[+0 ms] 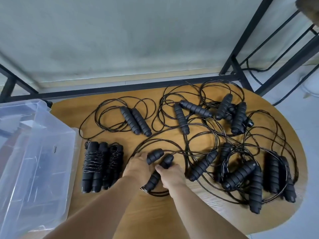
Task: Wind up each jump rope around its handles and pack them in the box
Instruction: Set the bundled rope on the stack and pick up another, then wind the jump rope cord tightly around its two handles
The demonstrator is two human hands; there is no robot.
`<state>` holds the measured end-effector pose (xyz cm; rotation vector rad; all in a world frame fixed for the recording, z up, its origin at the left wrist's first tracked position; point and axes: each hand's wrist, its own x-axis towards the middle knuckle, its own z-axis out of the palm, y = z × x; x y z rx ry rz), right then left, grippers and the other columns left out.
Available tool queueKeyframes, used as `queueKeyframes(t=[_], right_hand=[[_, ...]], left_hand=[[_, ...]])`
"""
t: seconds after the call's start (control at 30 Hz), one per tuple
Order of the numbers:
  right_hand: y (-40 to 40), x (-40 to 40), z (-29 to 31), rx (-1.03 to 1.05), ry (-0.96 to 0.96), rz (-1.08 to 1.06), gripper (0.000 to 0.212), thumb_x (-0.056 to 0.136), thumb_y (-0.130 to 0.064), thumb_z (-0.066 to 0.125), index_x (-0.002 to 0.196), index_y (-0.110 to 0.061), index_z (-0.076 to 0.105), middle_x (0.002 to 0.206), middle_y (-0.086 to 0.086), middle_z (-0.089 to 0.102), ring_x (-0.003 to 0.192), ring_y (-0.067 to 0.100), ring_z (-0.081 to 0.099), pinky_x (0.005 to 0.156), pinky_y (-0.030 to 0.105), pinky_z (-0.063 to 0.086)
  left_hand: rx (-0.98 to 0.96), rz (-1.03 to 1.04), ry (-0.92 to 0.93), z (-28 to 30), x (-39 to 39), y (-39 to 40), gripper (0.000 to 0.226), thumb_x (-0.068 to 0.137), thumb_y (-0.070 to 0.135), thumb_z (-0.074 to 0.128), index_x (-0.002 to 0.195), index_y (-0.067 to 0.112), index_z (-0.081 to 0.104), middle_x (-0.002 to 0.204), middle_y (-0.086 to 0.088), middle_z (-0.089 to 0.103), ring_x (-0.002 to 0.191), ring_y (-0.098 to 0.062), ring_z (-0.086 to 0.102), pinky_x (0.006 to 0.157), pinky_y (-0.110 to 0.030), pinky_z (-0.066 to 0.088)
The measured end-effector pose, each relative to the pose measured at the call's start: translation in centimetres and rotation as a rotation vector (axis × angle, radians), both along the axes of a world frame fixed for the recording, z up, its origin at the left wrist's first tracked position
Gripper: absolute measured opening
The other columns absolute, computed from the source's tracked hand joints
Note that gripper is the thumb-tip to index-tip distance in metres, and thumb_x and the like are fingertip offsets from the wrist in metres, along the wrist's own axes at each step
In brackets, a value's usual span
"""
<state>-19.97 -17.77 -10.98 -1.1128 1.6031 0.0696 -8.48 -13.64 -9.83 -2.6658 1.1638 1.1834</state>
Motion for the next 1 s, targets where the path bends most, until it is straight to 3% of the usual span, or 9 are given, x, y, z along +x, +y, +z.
queueKeyframes(t=[0.13,0.27,0.37,0.43,0.53,0.6,0.73,0.87,1.0], right_hand=[[0.0,-0.3,0.0,0.052,-0.094,-0.087,0.027,0.077,-0.032,0.071,0.093,-0.010,0.065,0.081,0.009,0.071,0.072,0.025,0.070,0.078,0.046,0.061],[-0.2,-1.4,2.3,0.139,-0.208,-0.187,0.010,0.087,-0.014,0.063,0.088,-0.004,0.065,0.074,0.013,0.065,0.063,0.021,0.062,0.057,0.027,0.058],[-0.4,-2.1,4.5,0.170,-0.271,-0.218,0.011,0.087,-0.012,0.062,0.092,-0.003,0.065,0.075,0.011,0.067,0.065,0.020,0.064,0.056,0.025,0.055],[-0.7,-2.3,6.1,0.167,-0.314,-0.244,0.012,0.087,-0.010,0.062,0.096,-0.003,0.065,0.077,0.009,0.067,0.067,0.019,0.066,0.055,0.025,0.055],[-1.4,-2.5,9.2,0.153,-0.390,-0.257,0.011,0.088,-0.008,0.062,0.098,-0.003,0.064,0.079,0.009,0.067,0.068,0.019,0.067,0.055,0.026,0.055],[-2.0,-2.6,11.1,0.119,-0.425,-0.247,0.005,0.088,-0.007,0.061,0.092,-0.005,0.063,0.075,0.008,0.065,0.066,0.019,0.065,0.058,0.027,0.055],[-2.7,-2.8,15.2,0.055,-0.510,-0.177,0.005,0.088,-0.009,0.061,0.092,-0.006,0.063,0.067,0.005,0.066,0.062,0.017,0.064,0.059,0.027,0.053],[-3.0,-3.1,18.3,0.002,-0.583,-0.108,0.005,0.088,-0.008,0.061,0.093,-0.007,0.062,0.075,0.007,0.066,0.068,0.018,0.063,0.058,0.026,0.052],[-3.0,-3.3,21.4,-0.009,-0.644,-0.063,0.006,0.089,-0.006,0.060,0.092,-0.008,0.064,0.078,0.008,0.066,0.070,0.019,0.061,0.058,0.027,0.050]], left_hand=[[0.040,-0.037,0.094,0.7,0.1,-0.2,0.050,0.094,0.022,0.055,0.143,0.022,0.043,0.140,-0.006,0.046,0.126,-0.026,0.048,0.102,-0.030,0.042],[-0.016,0.155,0.328,3.1,0.5,0.4,0.019,0.087,0.024,0.059,0.106,0.019,0.060,0.090,-0.001,0.063,0.085,-0.020,0.062,0.067,-0.025,0.048],[-0.100,0.217,0.451,5.1,0.7,0.9,0.020,0.088,0.027,0.062,0.108,0.023,0.061,0.097,-0.002,0.067,0.086,-0.017,0.063,0.078,-0.030,0.052],[-0.156,0.275,0.539,7.0,0.9,0.9,0.009,0.092,0.035,0.062,0.101,0.037,0.061,0.104,-0.001,0.069,0.095,-0.018,0.065,0.086,-0.032,0.052],[-0.217,0.283,0.629,9.8,1.2,0.9,0.036,0.089,0.048,0.062,0.122,0.035,0.061,0.112,0.003,0.071,0.103,-0.015,0.067,0.097,-0.033,0.051],[-0.266,0.269,0.679,11.5,1.3,0.9,0.036,0.092,0.041,0.062,0.127,0.033,0.060,0.114,0.005,0.071,0.105,-0.012,0.067,0.101,-0.034,0.050],[-0.393,0.336,0.811,16.0,1.2,0.8,0.024,0.097,0.027,0.061,0.121,0.031,0.063,0.112,0.004,0.074,0.105,-0.012,0.069,0.098,-0.032,0.052],[-0.475,0.431,0.915,19.3,0.9,0.8,0.026,0.098,0.025,0.059,0.124,0.022,0.064,0.112,-0.003,0.074,0.105,-0.020,0.070,0.092,-0.033,0.055],[-0.513,0.469,0.921,22.3,0.2,0.9,0.021,0.101,0.030,0.054,0.119,0.025,0.064,0.107,0.000,0.075,0.101,-0.016,0.071,0.083,-0.029,0.056]])
